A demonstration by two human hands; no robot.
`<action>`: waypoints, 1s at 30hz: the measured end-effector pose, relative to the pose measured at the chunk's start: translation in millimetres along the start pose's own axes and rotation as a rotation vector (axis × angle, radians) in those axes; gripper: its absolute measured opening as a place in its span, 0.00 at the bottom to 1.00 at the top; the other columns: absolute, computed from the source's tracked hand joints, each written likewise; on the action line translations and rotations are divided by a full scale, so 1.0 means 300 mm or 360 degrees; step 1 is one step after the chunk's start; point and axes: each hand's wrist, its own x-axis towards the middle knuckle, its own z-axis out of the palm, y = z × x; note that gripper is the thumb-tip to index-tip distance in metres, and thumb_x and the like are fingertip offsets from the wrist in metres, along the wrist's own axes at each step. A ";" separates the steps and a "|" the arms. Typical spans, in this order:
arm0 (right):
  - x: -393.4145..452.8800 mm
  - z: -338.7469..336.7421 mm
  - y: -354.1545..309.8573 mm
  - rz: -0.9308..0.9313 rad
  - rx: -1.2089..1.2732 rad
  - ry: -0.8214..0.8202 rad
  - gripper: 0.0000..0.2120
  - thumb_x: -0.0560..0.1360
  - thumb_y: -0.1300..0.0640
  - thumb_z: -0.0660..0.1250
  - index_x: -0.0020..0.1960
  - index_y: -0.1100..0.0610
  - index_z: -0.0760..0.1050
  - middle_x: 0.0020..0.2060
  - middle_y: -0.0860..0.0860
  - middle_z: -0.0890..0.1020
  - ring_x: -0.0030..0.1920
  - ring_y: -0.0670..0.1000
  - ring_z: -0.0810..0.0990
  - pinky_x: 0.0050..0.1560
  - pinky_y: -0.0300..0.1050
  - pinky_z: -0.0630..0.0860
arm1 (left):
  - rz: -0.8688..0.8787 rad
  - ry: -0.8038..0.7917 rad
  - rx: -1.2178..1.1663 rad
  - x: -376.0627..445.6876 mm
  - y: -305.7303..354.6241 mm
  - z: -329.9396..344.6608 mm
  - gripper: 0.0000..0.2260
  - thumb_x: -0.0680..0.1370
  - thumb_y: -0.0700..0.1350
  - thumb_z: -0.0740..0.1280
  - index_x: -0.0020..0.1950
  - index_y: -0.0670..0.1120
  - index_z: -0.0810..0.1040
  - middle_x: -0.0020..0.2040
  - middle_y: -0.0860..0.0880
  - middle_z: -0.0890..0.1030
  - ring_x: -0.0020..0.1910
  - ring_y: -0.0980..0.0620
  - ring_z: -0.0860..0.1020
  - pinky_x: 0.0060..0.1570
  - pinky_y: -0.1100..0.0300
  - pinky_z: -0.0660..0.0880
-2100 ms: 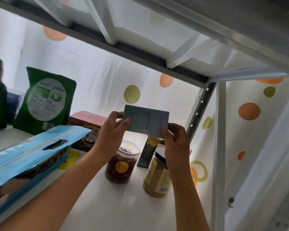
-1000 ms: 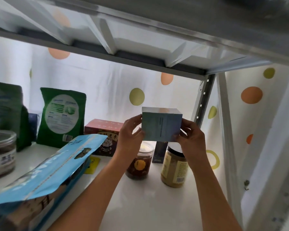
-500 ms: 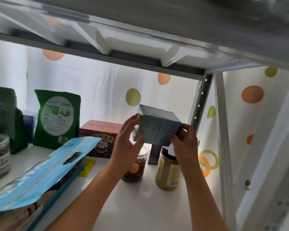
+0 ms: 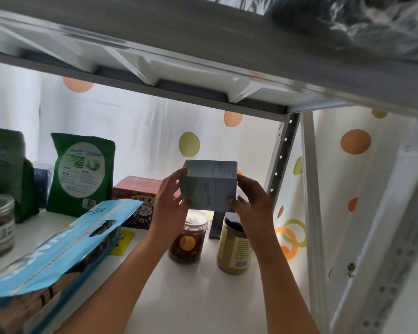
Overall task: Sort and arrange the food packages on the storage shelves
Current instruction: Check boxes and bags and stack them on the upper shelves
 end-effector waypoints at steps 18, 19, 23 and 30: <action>0.297 0.041 -0.117 -0.0153 -0.0550 -0.0364 0.21 0.67 0.64 0.80 0.58 0.55 0.78 0.56 0.51 0.80 0.55 0.51 0.78 0.48 0.32 0.75 | -0.0355 -0.0068 0.1374 0.012 -0.063 -0.078 0.14 0.82 0.41 0.63 0.67 0.44 0.76 0.65 0.45 0.78 0.62 0.47 0.74 0.60 0.56 0.72; 0.319 0.051 -0.111 -0.0140 -0.0600 -0.0392 0.22 0.67 0.64 0.80 0.58 0.56 0.78 0.55 0.51 0.80 0.56 0.52 0.78 0.49 0.35 0.75 | -0.0366 -0.0054 0.1394 0.014 -0.069 -0.084 0.13 0.82 0.40 0.63 0.65 0.42 0.78 0.63 0.44 0.79 0.60 0.48 0.74 0.59 0.59 0.71; 0.379 0.096 -0.085 -0.0077 -0.0769 -0.0532 0.21 0.67 0.64 0.79 0.57 0.55 0.79 0.55 0.51 0.79 0.56 0.54 0.78 0.51 0.46 0.80 | -0.0304 -0.0055 0.1485 0.012 -0.080 -0.090 0.14 0.81 0.40 0.64 0.67 0.41 0.76 0.65 0.44 0.77 0.65 0.47 0.73 0.64 0.58 0.70; 0.441 0.125 -0.063 -0.0013 -0.1025 -0.0840 0.20 0.66 0.69 0.75 0.54 0.54 0.78 0.52 0.57 0.77 0.49 0.56 0.77 0.42 0.39 0.76 | -0.0347 -0.0145 0.1657 0.012 -0.106 -0.094 0.18 0.80 0.40 0.64 0.70 0.44 0.73 0.69 0.47 0.74 0.69 0.47 0.68 0.68 0.54 0.67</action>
